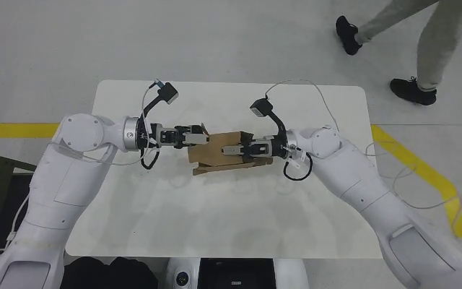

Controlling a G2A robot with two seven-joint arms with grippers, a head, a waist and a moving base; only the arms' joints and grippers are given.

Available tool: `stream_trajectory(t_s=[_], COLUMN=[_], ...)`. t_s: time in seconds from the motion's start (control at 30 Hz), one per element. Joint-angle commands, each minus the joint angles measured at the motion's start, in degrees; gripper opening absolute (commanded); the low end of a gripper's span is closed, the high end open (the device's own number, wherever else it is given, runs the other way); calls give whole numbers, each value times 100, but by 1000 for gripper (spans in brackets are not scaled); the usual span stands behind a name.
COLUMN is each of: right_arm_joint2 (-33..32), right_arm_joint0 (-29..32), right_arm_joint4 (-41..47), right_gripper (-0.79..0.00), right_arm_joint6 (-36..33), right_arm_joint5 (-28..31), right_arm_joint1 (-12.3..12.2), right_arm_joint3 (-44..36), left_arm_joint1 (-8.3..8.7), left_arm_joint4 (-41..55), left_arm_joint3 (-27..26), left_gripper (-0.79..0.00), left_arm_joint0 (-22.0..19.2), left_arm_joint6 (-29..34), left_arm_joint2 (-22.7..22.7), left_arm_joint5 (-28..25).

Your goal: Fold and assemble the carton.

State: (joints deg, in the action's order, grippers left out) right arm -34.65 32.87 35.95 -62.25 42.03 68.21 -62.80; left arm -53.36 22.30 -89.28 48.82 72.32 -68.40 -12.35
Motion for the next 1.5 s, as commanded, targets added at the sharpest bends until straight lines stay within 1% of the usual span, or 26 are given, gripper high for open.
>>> stream_trajectory(t_s=[0.0, 0.37, 0.47, 0.63, 0.93, 1.2, 1.47], right_arm_joint2=[43, 128, 69, -56, -257, -506, -658], right_arm_joint0=[16, 26, 24, 29, -19, -33, 33], right_arm_joint4=[32, 104, 102, 19, -263, -489, -648], right_gripper=[-785, -785, -785, -785, -785, -785, -785], right_arm_joint6=[-45, -42, 22, 131, 372, 713, 934], right_arm_joint5=[-45, -42, 22, 131, 371, 519, 536], right_arm_joint1=[16, 82, 72, 41, 53, 82, 118], right_arm_joint3=[-57, -32, 63, 180, 397, 585, 518], left_arm_joint1=[-1, -11, 4, 25, 22, 14, -28], left_arm_joint4=[28, 222, -6, -189, -55, 135, 306], left_arm_joint3=[0, 2, -7, -140, -382, -364, -251], left_gripper=[0, 0, 0, 0, 0, 0, 0], left_arm_joint0=[-16, -36, -55, -25, 79, 103, 52], left_arm_joint6=[-10, 112, 121, 104, 184, 269, 274], left_arm_joint2=[-9, 42, 30, -5, 87, 159, 327], left_arm_joint5=[-7, -14, -58, -98, -68, -6, 11])
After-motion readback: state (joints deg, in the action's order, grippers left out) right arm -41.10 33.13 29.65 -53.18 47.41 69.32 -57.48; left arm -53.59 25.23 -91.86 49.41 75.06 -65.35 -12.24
